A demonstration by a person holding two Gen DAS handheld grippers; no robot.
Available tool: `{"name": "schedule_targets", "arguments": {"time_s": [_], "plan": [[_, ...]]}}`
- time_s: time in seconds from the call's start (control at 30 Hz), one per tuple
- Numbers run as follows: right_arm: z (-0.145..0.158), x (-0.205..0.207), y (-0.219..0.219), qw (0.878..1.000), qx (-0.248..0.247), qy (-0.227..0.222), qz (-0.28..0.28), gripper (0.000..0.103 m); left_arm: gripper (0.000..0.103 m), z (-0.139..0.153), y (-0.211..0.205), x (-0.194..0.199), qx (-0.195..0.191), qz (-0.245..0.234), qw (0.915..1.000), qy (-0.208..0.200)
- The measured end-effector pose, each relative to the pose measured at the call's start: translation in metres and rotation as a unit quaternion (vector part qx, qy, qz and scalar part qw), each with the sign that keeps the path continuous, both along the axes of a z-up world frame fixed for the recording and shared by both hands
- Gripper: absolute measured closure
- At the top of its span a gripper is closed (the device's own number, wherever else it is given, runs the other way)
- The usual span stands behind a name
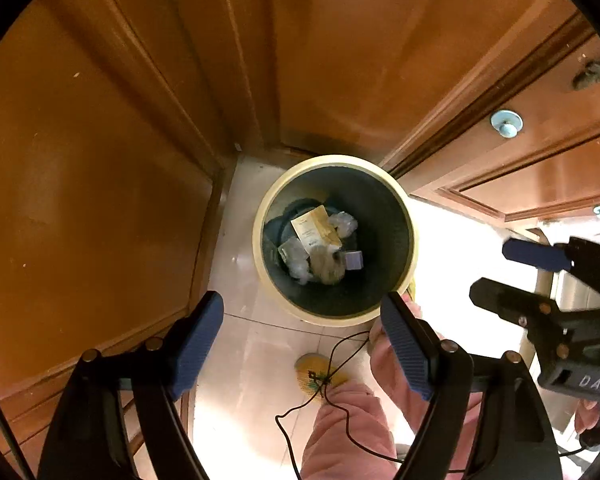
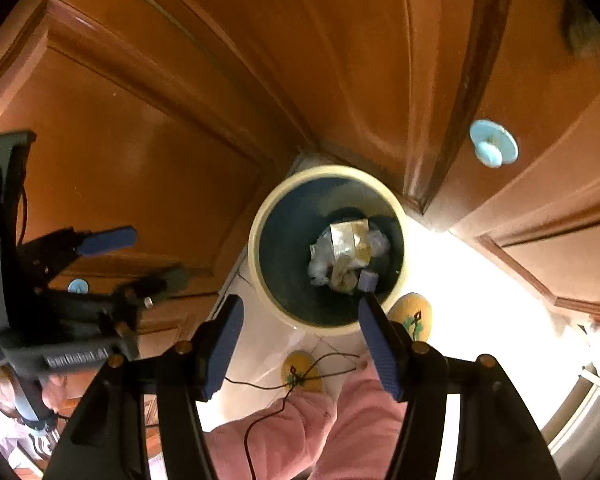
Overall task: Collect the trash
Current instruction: 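Open both tools over the bin to drop the bag and loofah, then raise both open tools back up to the trash pile on the counter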
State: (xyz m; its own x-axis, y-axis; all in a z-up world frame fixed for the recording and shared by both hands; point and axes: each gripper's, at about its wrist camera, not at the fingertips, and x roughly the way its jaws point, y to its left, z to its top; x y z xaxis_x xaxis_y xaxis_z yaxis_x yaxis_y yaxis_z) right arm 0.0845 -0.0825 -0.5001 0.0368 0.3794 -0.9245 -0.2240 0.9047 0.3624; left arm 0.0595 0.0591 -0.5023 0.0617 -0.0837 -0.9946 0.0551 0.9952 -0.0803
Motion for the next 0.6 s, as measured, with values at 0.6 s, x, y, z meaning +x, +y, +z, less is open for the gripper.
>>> {"name": "schedule_targets", "arguments": {"time_s": [0.6], "plan": [[0.036, -0.011, -0.006, 1.0, -0.01, 0.015, -0.022, 0.043, 0.024, 0.049, 0.018, 0.003, 0.002, 0.018, 0.9998, -0.011]]}}
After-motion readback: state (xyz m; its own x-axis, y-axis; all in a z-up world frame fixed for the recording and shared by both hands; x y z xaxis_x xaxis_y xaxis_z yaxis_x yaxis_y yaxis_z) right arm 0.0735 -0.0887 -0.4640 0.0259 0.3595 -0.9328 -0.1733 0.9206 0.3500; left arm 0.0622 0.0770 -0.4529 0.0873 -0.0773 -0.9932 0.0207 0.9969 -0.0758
